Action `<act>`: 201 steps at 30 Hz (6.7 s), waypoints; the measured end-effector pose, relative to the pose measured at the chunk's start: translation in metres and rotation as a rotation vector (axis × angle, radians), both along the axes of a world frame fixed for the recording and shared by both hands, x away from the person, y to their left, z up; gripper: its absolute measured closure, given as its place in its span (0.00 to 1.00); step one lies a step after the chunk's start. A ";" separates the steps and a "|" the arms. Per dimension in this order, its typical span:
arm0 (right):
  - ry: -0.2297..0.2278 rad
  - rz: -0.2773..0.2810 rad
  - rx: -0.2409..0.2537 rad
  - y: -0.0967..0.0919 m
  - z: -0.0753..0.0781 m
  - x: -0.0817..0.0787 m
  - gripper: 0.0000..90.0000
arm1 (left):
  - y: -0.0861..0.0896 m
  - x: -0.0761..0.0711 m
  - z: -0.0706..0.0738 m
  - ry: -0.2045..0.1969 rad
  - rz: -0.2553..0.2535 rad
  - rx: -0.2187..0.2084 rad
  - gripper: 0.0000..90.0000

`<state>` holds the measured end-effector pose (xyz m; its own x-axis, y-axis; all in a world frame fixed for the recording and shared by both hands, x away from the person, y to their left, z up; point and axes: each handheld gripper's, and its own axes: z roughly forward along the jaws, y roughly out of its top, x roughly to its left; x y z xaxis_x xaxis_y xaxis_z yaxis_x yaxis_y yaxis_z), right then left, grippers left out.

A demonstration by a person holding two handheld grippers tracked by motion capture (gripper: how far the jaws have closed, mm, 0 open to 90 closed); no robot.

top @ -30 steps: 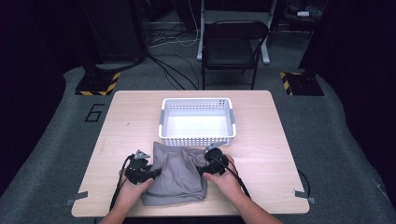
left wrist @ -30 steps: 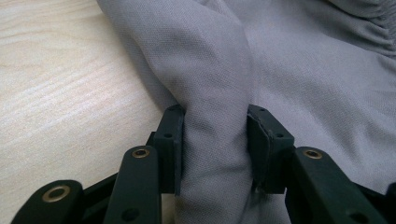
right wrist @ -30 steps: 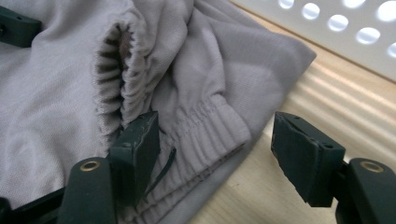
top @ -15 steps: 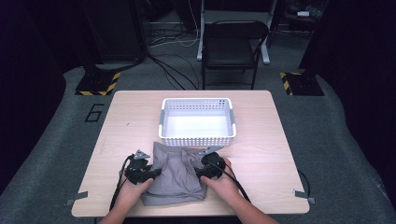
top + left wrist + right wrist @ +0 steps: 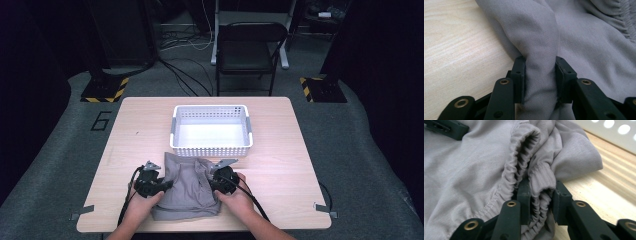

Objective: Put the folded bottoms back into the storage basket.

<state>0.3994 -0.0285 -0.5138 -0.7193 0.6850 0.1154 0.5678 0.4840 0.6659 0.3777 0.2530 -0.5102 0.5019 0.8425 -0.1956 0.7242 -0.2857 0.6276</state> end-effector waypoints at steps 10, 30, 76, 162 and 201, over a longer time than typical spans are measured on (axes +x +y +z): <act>-0.017 0.000 -0.014 0.002 0.002 -0.005 0.85 | -0.006 -0.005 0.004 -0.027 -0.013 0.061 0.76; -0.021 0.006 0.010 -0.014 0.029 -0.006 0.87 | -0.004 -0.016 0.024 -0.063 -0.007 -0.037 0.85; 0.037 -0.005 0.080 -0.053 0.118 0.006 0.87 | -0.029 -0.006 0.111 -0.110 -0.058 -0.066 0.87; 0.100 -0.203 -0.033 -0.063 0.206 0.155 0.87 | -0.067 0.145 0.187 -0.118 -0.035 0.030 0.87; 0.046 -0.278 -0.101 -0.048 0.192 0.186 0.87 | -0.073 0.192 0.150 -0.107 0.035 0.030 0.87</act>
